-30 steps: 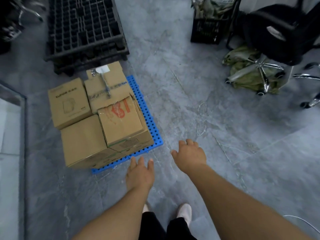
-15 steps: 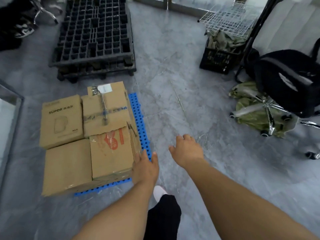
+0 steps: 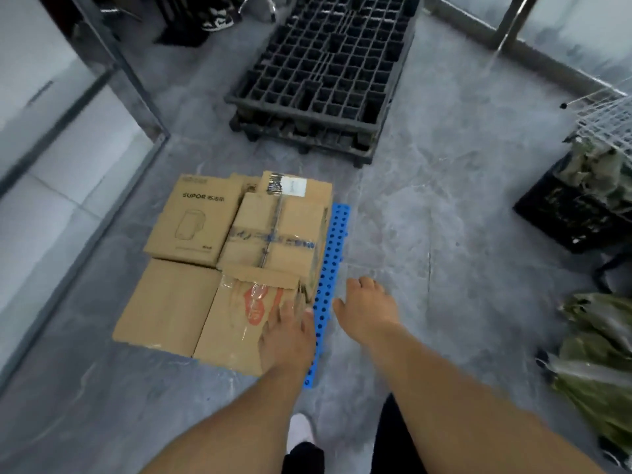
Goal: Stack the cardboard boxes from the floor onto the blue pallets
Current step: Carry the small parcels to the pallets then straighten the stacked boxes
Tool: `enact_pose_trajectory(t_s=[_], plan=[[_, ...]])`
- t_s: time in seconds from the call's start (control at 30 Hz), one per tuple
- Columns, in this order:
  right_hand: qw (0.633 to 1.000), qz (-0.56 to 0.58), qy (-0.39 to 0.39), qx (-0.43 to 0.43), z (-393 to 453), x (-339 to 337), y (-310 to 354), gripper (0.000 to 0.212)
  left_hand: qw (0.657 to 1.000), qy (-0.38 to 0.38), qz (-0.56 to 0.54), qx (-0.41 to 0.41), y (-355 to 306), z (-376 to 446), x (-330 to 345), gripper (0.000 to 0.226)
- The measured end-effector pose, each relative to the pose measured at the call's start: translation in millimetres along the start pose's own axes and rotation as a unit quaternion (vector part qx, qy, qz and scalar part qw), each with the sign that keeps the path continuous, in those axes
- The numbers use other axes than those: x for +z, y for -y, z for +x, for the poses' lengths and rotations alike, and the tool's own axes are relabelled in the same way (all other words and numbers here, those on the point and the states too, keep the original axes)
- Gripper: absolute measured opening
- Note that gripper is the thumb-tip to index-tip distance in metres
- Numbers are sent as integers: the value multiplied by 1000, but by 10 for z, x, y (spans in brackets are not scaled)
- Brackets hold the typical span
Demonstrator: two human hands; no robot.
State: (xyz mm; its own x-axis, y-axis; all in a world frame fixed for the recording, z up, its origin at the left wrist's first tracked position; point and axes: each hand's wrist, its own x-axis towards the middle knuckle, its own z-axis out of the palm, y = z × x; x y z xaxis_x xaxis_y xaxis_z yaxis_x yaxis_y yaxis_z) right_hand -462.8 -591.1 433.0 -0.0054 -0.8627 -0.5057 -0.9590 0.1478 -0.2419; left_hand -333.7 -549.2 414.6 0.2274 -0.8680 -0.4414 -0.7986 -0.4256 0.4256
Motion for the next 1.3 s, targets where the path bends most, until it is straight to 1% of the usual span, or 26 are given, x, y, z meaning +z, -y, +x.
enact_pose_trajectory(t_s=[0.17, 0.27, 0.4, 0.57, 0.67, 0.83, 0.97, 1.1, 1.17, 1.3], plan=[[991, -63, 44, -112, 558, -201, 1, 50, 988, -56, -50, -133, -240, 181, 59, 55], [979, -107, 63, -163, 789, -278, -22, 51, 977, -83, -76, -179, -398, 194, 163, 55], [957, -160, 87, -227, 1006, -310, -91, 53, 958, -94, -119, -243, -579, 242, 331, 58], [935, -198, 112, -272, 1054, -246, -171, 52, 929, -134, -167, -302, -607, 211, 444, 65], [925, -210, 119, -293, 1016, -193, -210, 55, 912, -146, -194, -331, -550, 134, 524, 67], [912, -219, 117, -325, 973, -93, -365, 57, 891, -176, -229, -351, -522, -74, 767, 69], [890, -254, 149, -349, 1080, 37, -508, 51, 859, -209, -260, -388, -538, -224, 1037, 65], [870, -272, 188, -366, 1330, 223, -646, 45, 807, -215, -304, -458, -560, -230, 1390, 65], [865, -268, 204, -371, 1509, 383, -714, 43, 783, -227, -323, -481, -575, -149, 1626, 64], [859, -267, 217, -379, 1850, 846, -893, 44, 751, -235, -363, -499, -633, 207, 2271, 63]])
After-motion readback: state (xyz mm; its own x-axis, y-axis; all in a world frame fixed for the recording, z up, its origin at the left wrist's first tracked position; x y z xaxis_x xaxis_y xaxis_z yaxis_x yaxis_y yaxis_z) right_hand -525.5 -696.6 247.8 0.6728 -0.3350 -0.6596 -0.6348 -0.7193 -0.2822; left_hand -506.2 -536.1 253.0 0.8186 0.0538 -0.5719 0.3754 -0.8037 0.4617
